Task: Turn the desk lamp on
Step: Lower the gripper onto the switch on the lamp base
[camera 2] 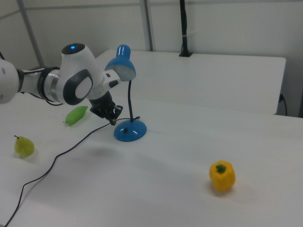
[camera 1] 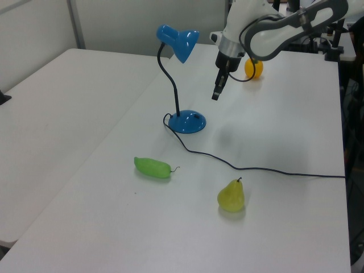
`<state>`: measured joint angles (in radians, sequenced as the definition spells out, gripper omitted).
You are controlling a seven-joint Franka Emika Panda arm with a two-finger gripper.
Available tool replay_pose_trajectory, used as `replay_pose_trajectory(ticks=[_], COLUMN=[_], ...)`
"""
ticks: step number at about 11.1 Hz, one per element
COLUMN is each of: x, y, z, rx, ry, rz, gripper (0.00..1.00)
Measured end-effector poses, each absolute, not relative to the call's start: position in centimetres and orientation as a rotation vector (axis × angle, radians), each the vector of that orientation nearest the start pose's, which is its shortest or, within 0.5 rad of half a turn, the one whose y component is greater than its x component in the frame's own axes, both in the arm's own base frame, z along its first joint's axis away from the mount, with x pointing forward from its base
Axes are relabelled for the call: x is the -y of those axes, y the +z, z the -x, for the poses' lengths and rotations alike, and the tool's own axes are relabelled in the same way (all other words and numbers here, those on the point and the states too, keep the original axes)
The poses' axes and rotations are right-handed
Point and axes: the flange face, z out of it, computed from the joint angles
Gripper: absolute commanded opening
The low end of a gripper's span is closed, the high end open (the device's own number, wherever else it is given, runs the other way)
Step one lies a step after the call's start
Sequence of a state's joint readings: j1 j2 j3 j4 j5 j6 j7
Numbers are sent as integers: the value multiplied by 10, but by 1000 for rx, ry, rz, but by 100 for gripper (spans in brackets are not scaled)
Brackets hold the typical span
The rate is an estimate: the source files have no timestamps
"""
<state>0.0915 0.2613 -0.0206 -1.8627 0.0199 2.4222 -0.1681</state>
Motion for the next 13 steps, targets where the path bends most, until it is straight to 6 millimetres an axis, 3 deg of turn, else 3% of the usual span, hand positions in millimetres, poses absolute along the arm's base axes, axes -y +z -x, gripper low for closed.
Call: replay_pose_trajectory(ticks=[8, 13], x=[-48, -49], y=[360, 335], z=[-671, -677], rx=[347, 346], ry=[-715, -776], rz=[3057, 3046], gripper=[0, 0])
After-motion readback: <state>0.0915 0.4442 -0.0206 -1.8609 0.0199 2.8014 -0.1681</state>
